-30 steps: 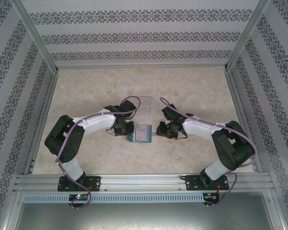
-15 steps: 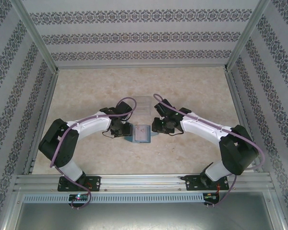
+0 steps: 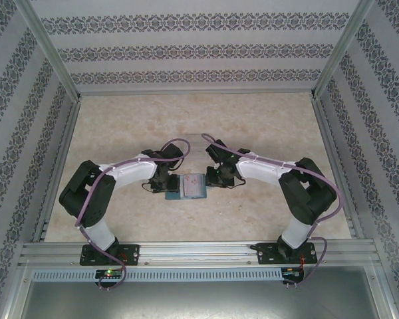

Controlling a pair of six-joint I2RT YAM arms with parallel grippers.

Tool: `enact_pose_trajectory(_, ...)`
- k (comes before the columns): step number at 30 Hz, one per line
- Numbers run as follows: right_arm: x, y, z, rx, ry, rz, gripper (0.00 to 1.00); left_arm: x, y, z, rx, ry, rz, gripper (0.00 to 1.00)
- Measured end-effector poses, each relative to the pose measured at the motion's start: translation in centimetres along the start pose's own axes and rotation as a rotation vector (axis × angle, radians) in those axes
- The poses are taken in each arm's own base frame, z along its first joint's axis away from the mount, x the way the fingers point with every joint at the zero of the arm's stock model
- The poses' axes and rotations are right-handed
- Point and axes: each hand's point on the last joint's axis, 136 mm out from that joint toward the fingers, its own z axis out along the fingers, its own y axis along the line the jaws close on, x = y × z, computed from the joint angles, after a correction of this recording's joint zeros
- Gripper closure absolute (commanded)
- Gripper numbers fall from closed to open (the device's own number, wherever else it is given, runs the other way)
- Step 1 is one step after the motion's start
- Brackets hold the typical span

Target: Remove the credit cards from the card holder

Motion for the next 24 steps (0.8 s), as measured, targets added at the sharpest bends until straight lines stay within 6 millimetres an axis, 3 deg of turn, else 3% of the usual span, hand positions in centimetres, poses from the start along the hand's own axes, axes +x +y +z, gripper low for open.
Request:
enact_pose_trajectory(10,-0.1,-0.4,1.1,0.027,0.014,-0.017,0.77,-0.3,0.5,0.0,-0.066,0.039,0.030,0.53)
enact_pose_trajectory(16,-0.2,-0.3,1.1,0.022,0.011,-0.021,0.77,-0.4,0.9,-0.2,-0.116,0.064,0.049,0.47)
enact_pose_trajectory(24,-0.3,0.1,1.2,0.004,0.011,-0.023,0.78,-0.7,1.1,-0.3,-0.186,0.072,0.082,0.71)
